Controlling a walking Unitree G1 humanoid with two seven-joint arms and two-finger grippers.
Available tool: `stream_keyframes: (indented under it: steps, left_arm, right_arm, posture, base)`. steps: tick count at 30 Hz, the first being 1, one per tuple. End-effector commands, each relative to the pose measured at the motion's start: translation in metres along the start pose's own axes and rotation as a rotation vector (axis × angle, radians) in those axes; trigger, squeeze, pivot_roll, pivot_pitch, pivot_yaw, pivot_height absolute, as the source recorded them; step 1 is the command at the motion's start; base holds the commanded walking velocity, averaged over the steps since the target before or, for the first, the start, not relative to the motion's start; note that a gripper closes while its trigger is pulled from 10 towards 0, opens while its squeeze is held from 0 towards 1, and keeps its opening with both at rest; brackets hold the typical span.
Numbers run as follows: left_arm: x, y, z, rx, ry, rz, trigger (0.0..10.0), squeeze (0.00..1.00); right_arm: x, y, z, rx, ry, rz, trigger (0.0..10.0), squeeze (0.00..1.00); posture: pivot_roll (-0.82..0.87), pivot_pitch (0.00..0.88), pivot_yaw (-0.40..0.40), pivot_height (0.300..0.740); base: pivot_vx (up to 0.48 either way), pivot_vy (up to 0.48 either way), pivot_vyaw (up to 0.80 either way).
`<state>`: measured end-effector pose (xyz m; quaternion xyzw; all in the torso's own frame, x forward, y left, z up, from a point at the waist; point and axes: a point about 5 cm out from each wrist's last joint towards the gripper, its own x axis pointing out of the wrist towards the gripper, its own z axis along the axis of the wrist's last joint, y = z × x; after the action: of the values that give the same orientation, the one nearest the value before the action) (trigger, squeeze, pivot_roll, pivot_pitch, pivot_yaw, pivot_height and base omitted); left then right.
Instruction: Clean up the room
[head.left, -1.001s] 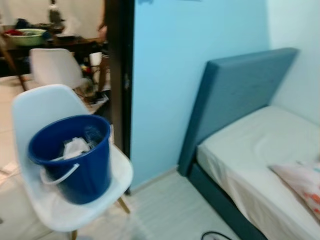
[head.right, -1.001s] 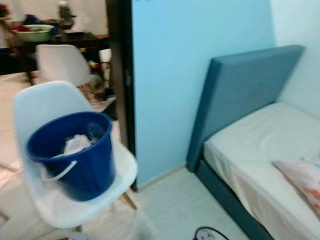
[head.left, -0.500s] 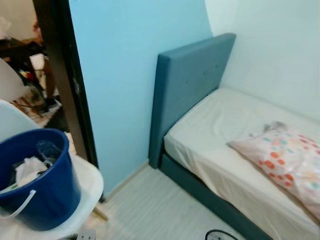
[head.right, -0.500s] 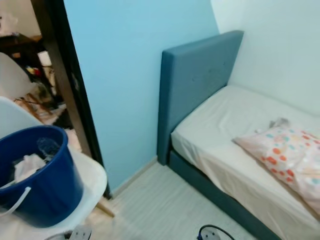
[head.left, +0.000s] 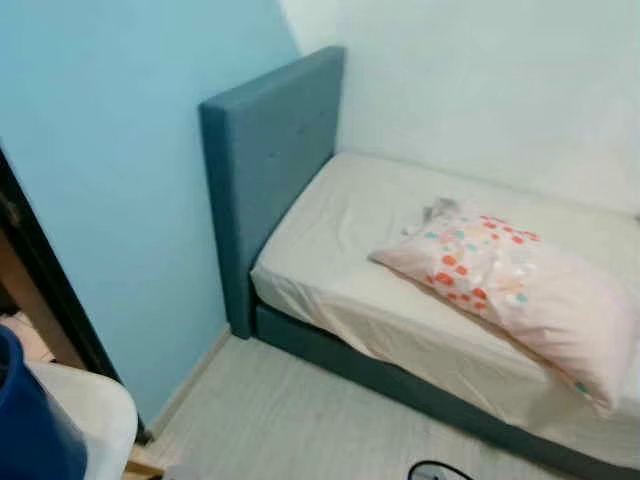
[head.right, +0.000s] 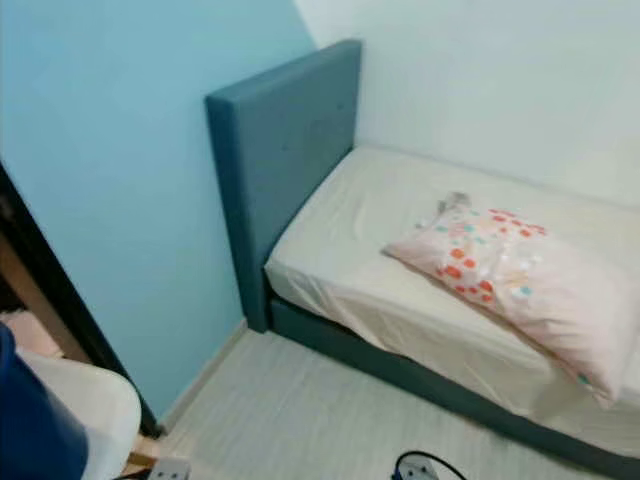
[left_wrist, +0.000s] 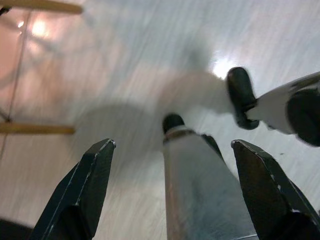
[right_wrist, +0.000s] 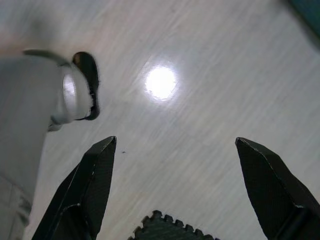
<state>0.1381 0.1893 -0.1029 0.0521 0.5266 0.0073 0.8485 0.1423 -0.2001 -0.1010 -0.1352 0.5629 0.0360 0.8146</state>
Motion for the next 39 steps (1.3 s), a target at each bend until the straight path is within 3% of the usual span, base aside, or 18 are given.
stream_keyframes:
  steps: [1,13,16,26,39]
  left_arm:
    - [-0.001,0.001,-0.007,0.007,0.024,0.007,10.0,0.00]
    - [-0.002,0.000,-0.014,-0.020,0.032,-0.011,10.0,0.00]
    - [-0.002,0.010,-0.013,-0.020,0.034,-0.007,10.0,0.00]
    - [-0.003,0.016,-0.014,-0.016,0.040,-0.009,10.0,0.00]
    - [-0.003,0.012,-0.015,-0.024,0.046,-0.023,10.0,0.00]
  right_arm:
    - [0.000,0.004,0.000,0.009,0.000,0.008,10.0,0.00]
    - [0.000,0.005,0.001,0.003,-0.006,0.011,10.0,0.00]
    - [0.000,0.005,0.001,-0.003,-0.010,0.014,10.0,0.00]
    - [0.000,0.005,0.002,-0.005,-0.012,0.015,10.0,0.00]
    - [0.000,0.005,0.002,-0.003,-0.014,0.011,10.0,0.00]
  posture:
    - [-0.04,0.000,-0.056,0.740]
    - [-0.04,0.000,-0.053,0.740]
    - [-0.04,0.000,-0.052,0.740]
    - [-0.04,0.000,-0.050,0.740]
    - [-0.04,0.000,-0.049,0.740]
  base:
    - [0.000,0.000,-0.80]
    - [0.000,0.000,-0.65]
    - [0.000,0.000,0.00]
    - [0.000,-0.447,0.00]
    - [0.000,-0.480,0.00]
